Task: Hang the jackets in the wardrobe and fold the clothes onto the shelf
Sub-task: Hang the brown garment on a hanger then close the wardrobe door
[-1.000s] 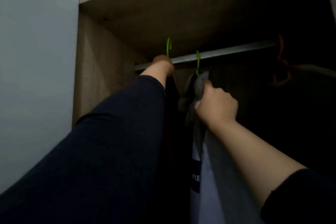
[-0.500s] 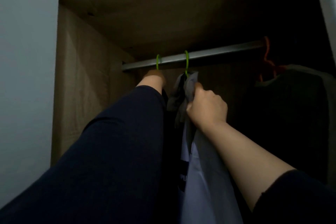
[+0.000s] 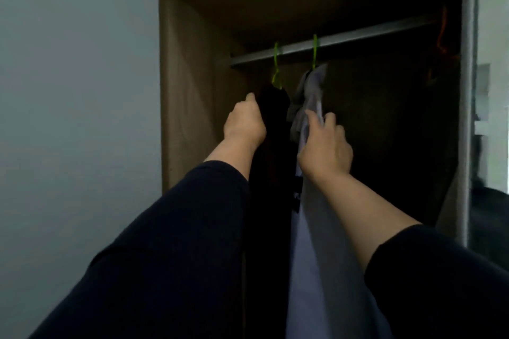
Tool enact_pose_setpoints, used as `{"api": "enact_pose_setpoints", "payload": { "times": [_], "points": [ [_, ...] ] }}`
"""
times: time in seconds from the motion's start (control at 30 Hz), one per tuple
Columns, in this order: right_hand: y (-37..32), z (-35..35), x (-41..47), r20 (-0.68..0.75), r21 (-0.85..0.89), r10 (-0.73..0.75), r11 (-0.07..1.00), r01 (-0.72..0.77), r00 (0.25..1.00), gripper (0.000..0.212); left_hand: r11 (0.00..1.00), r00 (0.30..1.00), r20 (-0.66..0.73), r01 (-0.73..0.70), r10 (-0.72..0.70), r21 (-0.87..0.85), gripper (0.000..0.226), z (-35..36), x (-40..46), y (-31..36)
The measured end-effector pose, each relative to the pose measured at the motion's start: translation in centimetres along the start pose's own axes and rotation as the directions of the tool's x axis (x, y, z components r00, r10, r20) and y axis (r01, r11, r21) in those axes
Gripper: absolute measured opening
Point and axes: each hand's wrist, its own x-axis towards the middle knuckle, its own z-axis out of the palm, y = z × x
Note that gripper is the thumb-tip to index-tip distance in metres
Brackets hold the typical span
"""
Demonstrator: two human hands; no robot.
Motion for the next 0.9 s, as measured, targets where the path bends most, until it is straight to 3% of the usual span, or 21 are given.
{"api": "enact_pose_setpoints", "payload": {
  "times": [0.13, 0.3, 0.53, 0.67, 0.77, 0.8, 0.9],
  "points": [
    [-1.0, 1.4, -5.0, 0.004, -0.112, -0.022, 0.993, 0.022, 1.0, 0.083, 0.997, 0.998, 0.015, 0.068, -0.068, 0.036, 0.038, -0.1, -6.5, -2.4],
    [-2.6, 3.2, -11.2, 0.045, -0.273, -0.145, 0.95, 0.152, 0.988, 0.088, 0.933, 0.987, 0.108, 0.071, -0.116, 0.353, 0.031, -1.3, -13.8, -6.3],
    [-8.4, 2.5, -19.4, 0.247, -0.076, -0.323, 0.934, 0.35, 0.914, 0.065, 0.755, 0.984, 0.075, 0.074, -0.161, 0.652, 0.04, -8.9, -23.1, -11.6],
    [-13.7, 1.7, -24.2, 0.348, 0.113, -0.404, 0.914, 0.389, 0.846, 0.063, 0.67, 0.991, -0.043, 0.12, -0.13, 0.733, 0.039, -15.8, -28.3, -13.8],
    [-18.0, 0.5, -27.5, 0.45, 0.279, -0.475, 0.879, 0.387, 0.756, 0.068, 0.542, 0.979, -0.205, 0.169, 0.006, 0.823, 0.035, -20.5, -31.6, -14.9],
    [-19.5, 0.1, -28.6, 0.473, 0.335, -0.499, 0.864, 0.375, 0.726, 0.071, 0.509, 0.954, -0.296, 0.228, 0.056, 0.83, 0.038, -21.8, -32.4, -15.4],
    [-23.7, -1.1, -31.8, 0.5, 0.485, -0.548, 0.819, 0.307, 0.671, 0.076, 0.533, 0.843, -0.516, 0.37, 0.152, 0.761, 0.05, -25.0, -34.6, -16.7]
  ]
}}
